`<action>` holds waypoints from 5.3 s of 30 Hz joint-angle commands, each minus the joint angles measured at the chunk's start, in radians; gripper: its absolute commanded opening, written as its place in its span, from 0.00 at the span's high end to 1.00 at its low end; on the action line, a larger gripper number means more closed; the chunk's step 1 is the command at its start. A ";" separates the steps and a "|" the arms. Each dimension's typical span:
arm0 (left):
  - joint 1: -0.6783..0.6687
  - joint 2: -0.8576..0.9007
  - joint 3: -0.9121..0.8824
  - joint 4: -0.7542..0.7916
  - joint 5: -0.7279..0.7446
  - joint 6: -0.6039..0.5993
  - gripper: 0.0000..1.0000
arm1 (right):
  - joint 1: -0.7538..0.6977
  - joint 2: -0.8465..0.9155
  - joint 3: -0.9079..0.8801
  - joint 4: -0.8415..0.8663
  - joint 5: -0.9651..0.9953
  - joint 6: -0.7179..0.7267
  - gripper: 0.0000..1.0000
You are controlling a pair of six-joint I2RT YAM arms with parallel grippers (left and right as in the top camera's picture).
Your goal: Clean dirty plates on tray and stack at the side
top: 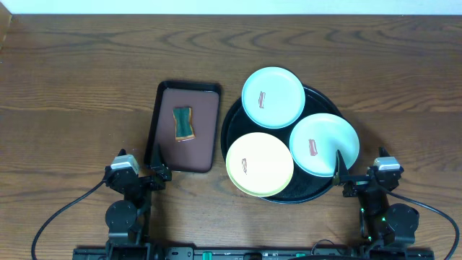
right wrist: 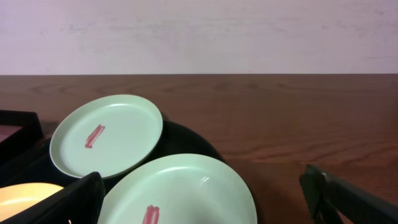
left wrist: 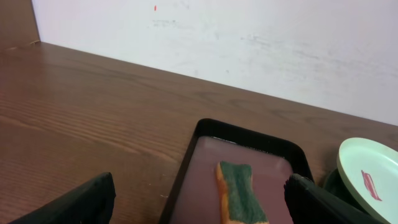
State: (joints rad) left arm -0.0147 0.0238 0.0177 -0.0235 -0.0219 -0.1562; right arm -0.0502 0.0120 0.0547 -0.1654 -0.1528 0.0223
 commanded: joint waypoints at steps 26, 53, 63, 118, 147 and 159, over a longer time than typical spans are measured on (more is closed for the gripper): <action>0.004 0.007 -0.013 -0.047 -0.016 0.010 0.12 | -0.008 0.001 -0.005 0.001 0.006 0.014 0.01; 0.004 0.007 -0.013 -0.041 -0.016 0.010 0.12 | -0.008 0.001 -0.005 0.001 0.005 0.015 0.01; 0.004 0.012 0.000 0.040 0.178 -0.073 0.12 | -0.008 0.001 0.009 0.066 -0.216 0.179 0.01; -0.140 1.809 0.995 -0.478 0.162 -0.167 0.93 | 0.350 1.426 1.241 -0.631 -0.262 -0.013 0.01; -0.140 1.798 1.061 -0.475 0.268 -0.151 0.93 | 0.351 1.426 1.241 -0.650 -0.203 -0.012 0.01; -0.141 1.687 1.096 -0.636 0.236 -0.113 0.52 | 0.351 1.426 1.241 -0.650 -0.203 -0.008 0.01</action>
State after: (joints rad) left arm -0.1528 1.7821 1.0889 -0.6384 0.2039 -0.2832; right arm 0.2943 1.4445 1.2766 -0.8146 -0.3614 0.0319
